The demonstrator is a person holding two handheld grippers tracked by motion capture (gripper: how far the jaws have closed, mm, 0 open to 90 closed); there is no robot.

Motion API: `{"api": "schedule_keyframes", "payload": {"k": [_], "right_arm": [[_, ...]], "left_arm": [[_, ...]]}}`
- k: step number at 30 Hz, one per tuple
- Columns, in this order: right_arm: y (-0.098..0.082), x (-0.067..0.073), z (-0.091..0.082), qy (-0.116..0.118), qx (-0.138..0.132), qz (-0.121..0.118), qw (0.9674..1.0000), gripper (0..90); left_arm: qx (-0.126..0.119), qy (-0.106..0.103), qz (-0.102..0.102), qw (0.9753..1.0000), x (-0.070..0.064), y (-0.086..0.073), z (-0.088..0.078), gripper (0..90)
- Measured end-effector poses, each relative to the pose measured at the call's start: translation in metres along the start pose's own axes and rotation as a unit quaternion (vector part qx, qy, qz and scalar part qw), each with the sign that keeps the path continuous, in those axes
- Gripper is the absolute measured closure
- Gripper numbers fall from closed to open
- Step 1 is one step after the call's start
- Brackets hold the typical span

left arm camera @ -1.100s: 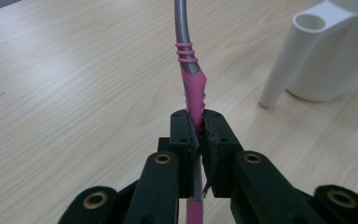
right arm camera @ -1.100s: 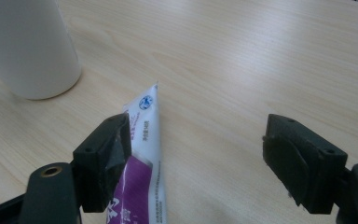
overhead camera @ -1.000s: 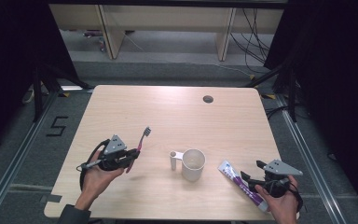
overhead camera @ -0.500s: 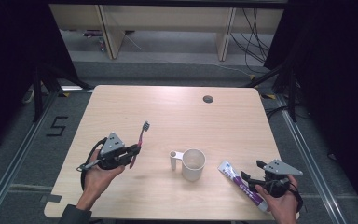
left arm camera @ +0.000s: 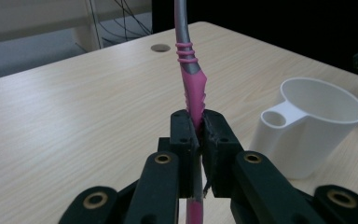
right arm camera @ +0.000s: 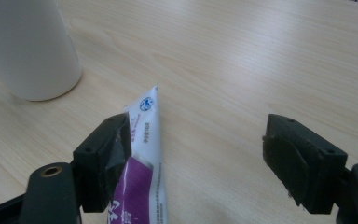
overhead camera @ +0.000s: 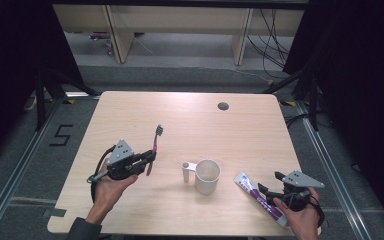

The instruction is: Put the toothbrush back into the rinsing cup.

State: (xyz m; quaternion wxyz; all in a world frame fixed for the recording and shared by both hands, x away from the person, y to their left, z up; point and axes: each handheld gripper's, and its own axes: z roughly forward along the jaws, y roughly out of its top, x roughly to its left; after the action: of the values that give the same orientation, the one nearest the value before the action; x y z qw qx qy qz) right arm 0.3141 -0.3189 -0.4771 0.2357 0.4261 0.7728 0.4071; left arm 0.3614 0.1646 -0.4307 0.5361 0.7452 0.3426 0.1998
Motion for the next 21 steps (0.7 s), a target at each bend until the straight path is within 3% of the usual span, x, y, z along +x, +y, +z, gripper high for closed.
{"api": "schedule_keyframes", "payload": {"k": [6,21], "right_arm": [[0.000,-0.001,0.000,-0.001,-0.001,-0.003,1.0000,24.6],[0.000,-0.001,0.000,-0.001,-0.002,-0.003,1.0000,24.6]], "left_arm": [[-0.036,-0.020,0.002,0.9991,-0.006,0.008,0.005,82.8],[-0.075,-0.044,0.007,0.9962,-0.021,0.019,0.020,82.8]]}}
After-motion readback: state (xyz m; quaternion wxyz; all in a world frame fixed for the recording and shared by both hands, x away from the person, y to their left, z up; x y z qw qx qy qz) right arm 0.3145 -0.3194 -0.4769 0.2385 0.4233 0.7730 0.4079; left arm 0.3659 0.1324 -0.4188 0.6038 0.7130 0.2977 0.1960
